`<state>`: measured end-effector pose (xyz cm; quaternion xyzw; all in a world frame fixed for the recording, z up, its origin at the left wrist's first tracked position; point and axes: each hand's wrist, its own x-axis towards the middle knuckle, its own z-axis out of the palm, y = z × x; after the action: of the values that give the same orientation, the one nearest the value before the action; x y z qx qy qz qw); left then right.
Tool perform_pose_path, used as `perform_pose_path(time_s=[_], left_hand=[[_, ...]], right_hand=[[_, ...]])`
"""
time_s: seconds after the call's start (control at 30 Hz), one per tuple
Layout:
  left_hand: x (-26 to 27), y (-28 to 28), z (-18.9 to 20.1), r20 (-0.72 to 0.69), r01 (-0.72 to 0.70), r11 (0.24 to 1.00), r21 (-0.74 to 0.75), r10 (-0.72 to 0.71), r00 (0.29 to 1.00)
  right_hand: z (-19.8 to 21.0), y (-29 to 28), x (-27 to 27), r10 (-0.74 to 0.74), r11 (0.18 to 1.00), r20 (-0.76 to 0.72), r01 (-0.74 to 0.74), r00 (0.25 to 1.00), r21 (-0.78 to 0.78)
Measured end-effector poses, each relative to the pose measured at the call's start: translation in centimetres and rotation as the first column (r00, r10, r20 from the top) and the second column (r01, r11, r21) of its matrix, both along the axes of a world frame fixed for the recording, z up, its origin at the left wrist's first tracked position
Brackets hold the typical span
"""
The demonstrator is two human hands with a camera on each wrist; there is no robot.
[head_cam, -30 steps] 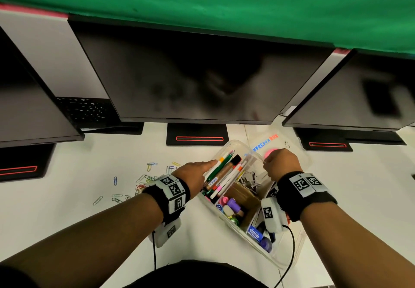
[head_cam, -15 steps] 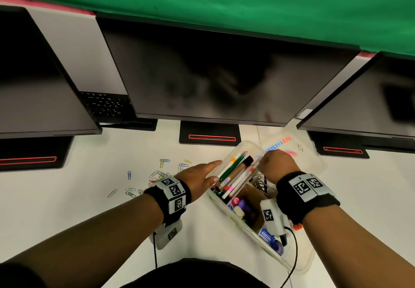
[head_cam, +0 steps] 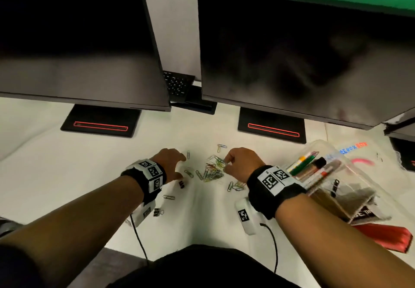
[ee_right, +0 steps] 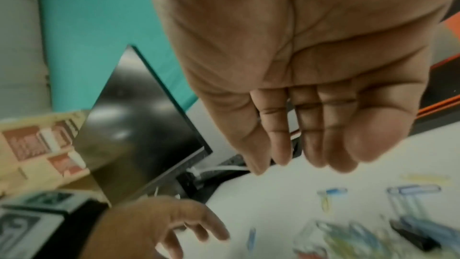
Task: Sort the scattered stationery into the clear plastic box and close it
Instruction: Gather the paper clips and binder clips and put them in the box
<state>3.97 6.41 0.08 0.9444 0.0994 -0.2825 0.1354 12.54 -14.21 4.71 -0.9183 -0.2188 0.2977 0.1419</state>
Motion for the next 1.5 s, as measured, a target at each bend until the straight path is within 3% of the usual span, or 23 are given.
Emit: perform_pose_path(time_s=[0.13,0.37,0.53,0.63,0.73,0.8,0.9,1.0,1.1,1.23,1.33,1.43,1.5], left_hand=[[-2.4,2.6,-1.2,-0.045,0.016,0.999,0.042,-0.014,0.999],[-4.4,2.9,-1.4,-0.062,0.142,0.989,-0.043,-0.145,0.987],[-5.6,3.1,-2.0,-0.162,0.401,0.914,0.057,-0.388,0.907],[-5.3,2.9,-2.7,-0.108,0.455,0.884,0.108,-0.445,0.889],[-4.6,2.5,-3.2,-0.052,0.396,0.916,0.071,-0.393,0.918],[-4.0,2.1,-3.5,-0.015,0.324,0.946,0.028,-0.324,0.946],[-3.1,1.4,-3.6,0.047,0.159,0.986,-0.048,-0.157,0.987],[-2.0,0.6,-3.7,0.063,-0.006,0.990,-0.141,0.015,0.998],[-0.6,-0.3,-3.9,0.048,-0.153,0.966,-0.210,0.167,0.985],[1.3,-1.6,-4.0,0.053,-0.179,0.948,-0.264,0.200,0.978],[2.3,-2.0,-3.8,0.098,-0.192,0.916,-0.352,0.240,0.966],[2.9,-1.2,-3.3,0.205,-0.209,0.908,-0.362,0.296,0.933],[2.7,-0.4,-3.2,0.258,-0.188,0.931,-0.311,0.273,0.927]], right_hand=[[-4.5,1.0,-0.5,-0.100,0.988,0.004,0.099,0.995,-0.118],[-8.4,1.1,-0.8,-0.342,0.928,0.065,0.347,0.938,-0.131],[-9.6,2.4,-2.6,-0.217,0.968,0.062,0.223,0.974,-0.117],[-9.4,2.7,-3.3,-0.107,0.994,-0.007,0.107,0.994,-0.017],[-8.1,1.5,-3.0,-0.227,0.973,0.038,0.225,0.973,0.048],[-7.0,0.1,-2.7,-0.296,0.947,0.109,0.307,0.949,-0.098],[-6.5,-1.2,-2.7,-0.386,0.898,-0.002,0.376,0.922,-0.231],[-7.4,-1.1,-3.0,-0.444,0.894,-0.097,0.433,0.891,-0.117],[-7.9,0.6,-3.0,-0.392,0.919,-0.094,0.395,0.915,0.017],[-8.2,3.1,-2.5,-0.314,0.937,-0.069,0.321,0.947,0.141],[-7.9,3.4,-1.2,-0.398,0.898,0.008,0.388,0.917,0.209],[-7.9,2.8,0.6,-0.547,0.834,0.110,0.530,0.830,0.150],[-8.3,2.8,1.6,-0.558,0.830,0.080,0.554,0.826,0.063]])
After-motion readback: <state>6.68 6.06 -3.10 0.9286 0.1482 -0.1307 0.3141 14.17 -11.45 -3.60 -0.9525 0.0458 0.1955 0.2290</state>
